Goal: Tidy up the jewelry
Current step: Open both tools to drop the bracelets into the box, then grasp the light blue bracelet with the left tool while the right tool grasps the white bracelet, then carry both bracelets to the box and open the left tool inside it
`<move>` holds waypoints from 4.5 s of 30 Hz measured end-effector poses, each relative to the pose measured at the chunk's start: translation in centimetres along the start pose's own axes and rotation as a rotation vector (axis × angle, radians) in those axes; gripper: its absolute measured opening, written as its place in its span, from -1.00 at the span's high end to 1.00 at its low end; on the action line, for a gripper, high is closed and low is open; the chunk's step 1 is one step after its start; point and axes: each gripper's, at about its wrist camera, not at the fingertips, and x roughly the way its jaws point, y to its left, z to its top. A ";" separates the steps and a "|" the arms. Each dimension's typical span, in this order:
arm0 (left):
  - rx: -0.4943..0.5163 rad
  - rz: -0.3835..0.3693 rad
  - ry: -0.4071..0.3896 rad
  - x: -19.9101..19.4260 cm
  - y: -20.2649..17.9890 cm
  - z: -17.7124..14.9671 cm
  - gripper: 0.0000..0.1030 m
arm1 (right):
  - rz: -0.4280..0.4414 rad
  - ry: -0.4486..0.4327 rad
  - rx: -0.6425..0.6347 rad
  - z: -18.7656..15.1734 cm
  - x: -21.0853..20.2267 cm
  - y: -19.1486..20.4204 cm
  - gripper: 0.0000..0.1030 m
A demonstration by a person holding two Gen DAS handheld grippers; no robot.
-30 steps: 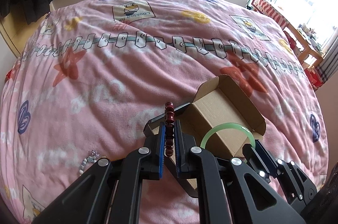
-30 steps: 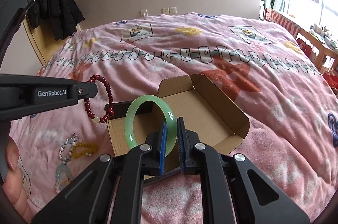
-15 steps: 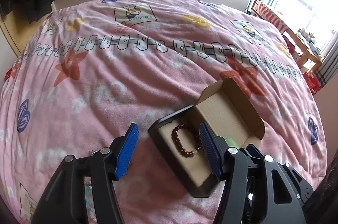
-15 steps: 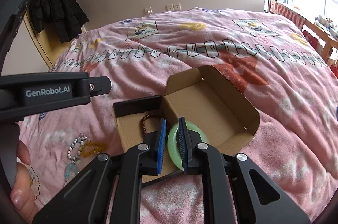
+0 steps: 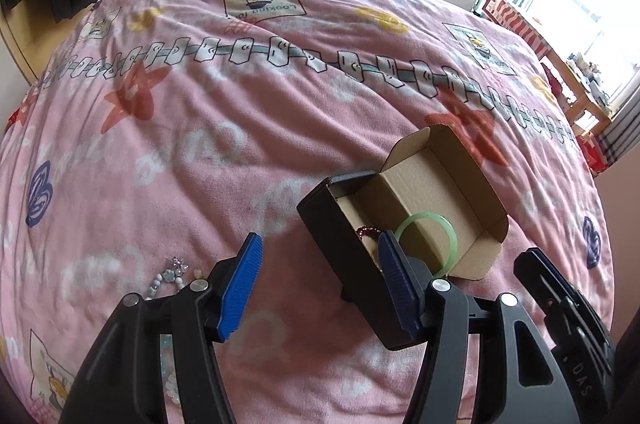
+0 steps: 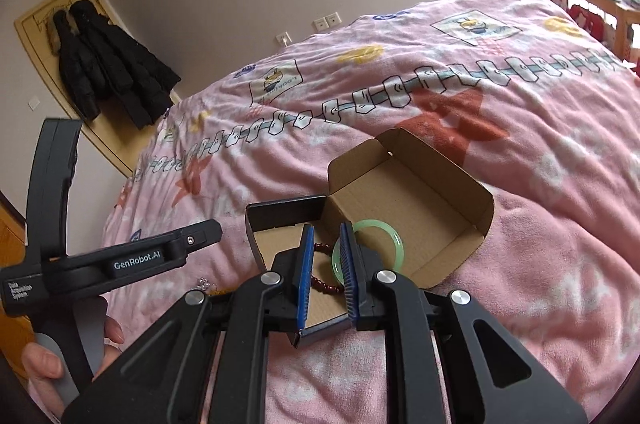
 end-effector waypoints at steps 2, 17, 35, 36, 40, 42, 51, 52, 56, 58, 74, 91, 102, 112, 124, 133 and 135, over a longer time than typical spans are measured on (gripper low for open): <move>-0.013 0.001 -0.002 -0.6 0.6 -0.3 -0.19 | 0.006 0.005 0.002 -0.2 -0.4 0.1 0.69; -0.205 0.221 0.055 -4.4 15.7 -5.4 -0.24 | 0.044 0.137 -0.150 -4.9 -0.3 8.1 0.41; -0.250 0.101 0.306 3.5 19.9 -10.8 -0.24 | 0.150 0.558 -0.072 -14.9 8.8 14.2 0.41; -0.258 0.099 0.303 3.6 20.2 -10.8 -0.24 | 0.153 0.563 -0.063 -14.9 9.0 14.2 0.41; -0.284 0.068 0.305 4.4 21.1 -10.6 -0.24 | 0.154 0.584 -0.013 -15.1 10.4 13.5 0.41; -0.273 0.058 0.310 4.7 21.0 -10.6 -0.24 | 0.167 0.607 0.013 -15.2 11.3 13.2 0.41; -0.222 0.085 0.335 6.6 20.1 -10.6 -0.24 | 0.137 0.632 0.011 -16.3 13.7 13.2 0.48; -0.217 0.087 0.335 6.7 20.2 -10.7 -0.24 | 0.133 0.633 0.005 -16.3 13.9 13.3 0.50; -0.207 0.095 0.333 7.1 20.2 -10.5 -0.23 | 0.138 0.654 -0.005 -16.9 14.9 13.8 0.73; -0.209 0.091 0.334 7.1 20.1 -10.5 -0.19 | 0.137 0.659 0.000 -17.2 15.2 13.6 0.77; -0.279 0.034 0.262 4.4 21.3 -10.8 0.60 | 0.128 0.589 0.013 -16.2 12.6 12.8 0.78; -0.192 0.076 0.331 6.2 19.5 -11.2 -0.01 | 0.110 0.547 0.053 -15.2 10.7 10.6 0.78; -0.263 0.088 0.306 5.1 21.2 -11.6 0.67 | 0.115 0.507 0.036 -14.4 8.4 10.3 0.78; -0.252 0.070 0.262 2.3 20.0 -12.6 0.75 | 0.149 0.446 -0.001 -13.1 5.0 11.4 0.78; -0.172 0.096 0.174 -2.3 16.2 -12.3 0.75 | 0.199 0.360 -0.008 -11.6 0.3 11.5 0.78; -0.091 0.095 0.129 -3.9 11.3 -11.1 0.75 | 0.239 0.277 -0.010 -10.0 -3.7 11.1 0.78; -0.079 0.081 0.120 -4.1 10.3 -10.5 0.75 | 0.245 0.259 -0.003 -9.6 -4.3 10.8 0.78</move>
